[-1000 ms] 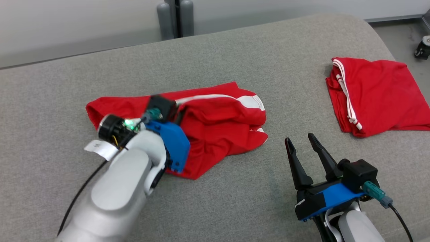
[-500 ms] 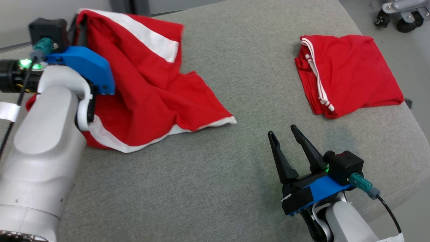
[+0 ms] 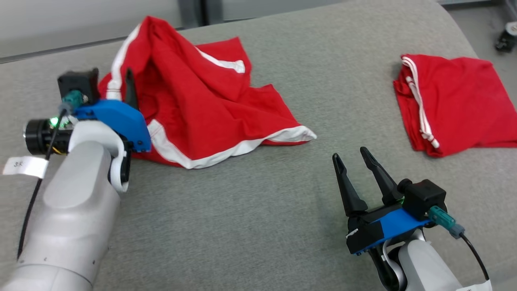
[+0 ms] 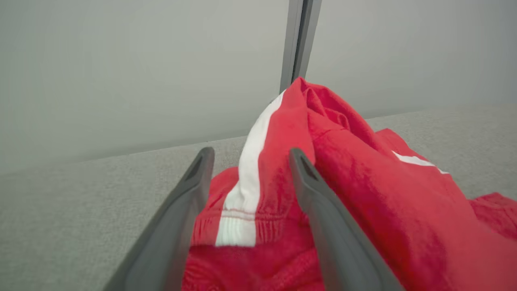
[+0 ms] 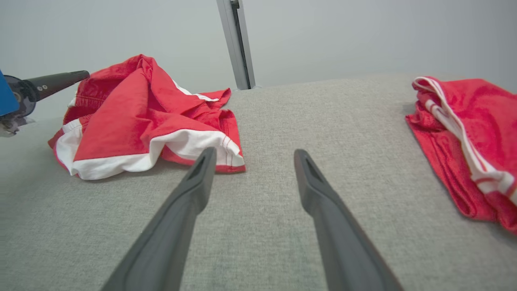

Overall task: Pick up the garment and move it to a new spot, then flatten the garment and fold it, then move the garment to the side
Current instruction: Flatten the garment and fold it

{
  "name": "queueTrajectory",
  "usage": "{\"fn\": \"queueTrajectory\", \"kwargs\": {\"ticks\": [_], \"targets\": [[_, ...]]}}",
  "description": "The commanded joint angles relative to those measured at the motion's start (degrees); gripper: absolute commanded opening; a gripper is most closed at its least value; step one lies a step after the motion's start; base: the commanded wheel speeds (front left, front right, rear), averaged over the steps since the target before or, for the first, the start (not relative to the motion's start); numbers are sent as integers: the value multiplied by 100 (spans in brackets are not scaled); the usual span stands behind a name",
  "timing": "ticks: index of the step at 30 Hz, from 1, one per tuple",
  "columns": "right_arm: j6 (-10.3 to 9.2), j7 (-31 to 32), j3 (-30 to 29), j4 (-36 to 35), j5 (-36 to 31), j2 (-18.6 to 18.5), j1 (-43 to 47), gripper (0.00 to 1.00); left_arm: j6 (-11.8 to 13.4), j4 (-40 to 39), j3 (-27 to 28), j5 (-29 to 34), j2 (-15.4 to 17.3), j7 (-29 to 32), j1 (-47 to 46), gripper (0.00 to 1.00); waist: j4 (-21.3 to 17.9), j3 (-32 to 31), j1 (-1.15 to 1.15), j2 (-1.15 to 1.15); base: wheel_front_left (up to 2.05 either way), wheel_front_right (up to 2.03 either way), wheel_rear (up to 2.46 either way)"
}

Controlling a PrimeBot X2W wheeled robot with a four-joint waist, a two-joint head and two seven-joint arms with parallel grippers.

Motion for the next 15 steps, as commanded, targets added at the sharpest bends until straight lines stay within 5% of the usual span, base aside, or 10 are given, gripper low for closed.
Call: {"fn": "queueTrajectory", "kwargs": {"ticks": [1, 8, 15], "targets": [[0, -17, -20, -4, -42, -5, -12, 100, -41, -2, -24, -31, -24, 5, 83, 100, 99, -4, 0, 0, 0, 0, 0], [0, 96, -101, -60, -97, -5, 114, 100, -478, -271, -416, 35, -257, 68, 527, 100, 485, -180, 0, 0, 0, 0, 0], [0, 153, 44, -90, -19, -6, 175, 100, -795, -399, -747, 56, -236, 786, 646, 100, 368, -297, 0, 0, 0, 0, 0]]}}
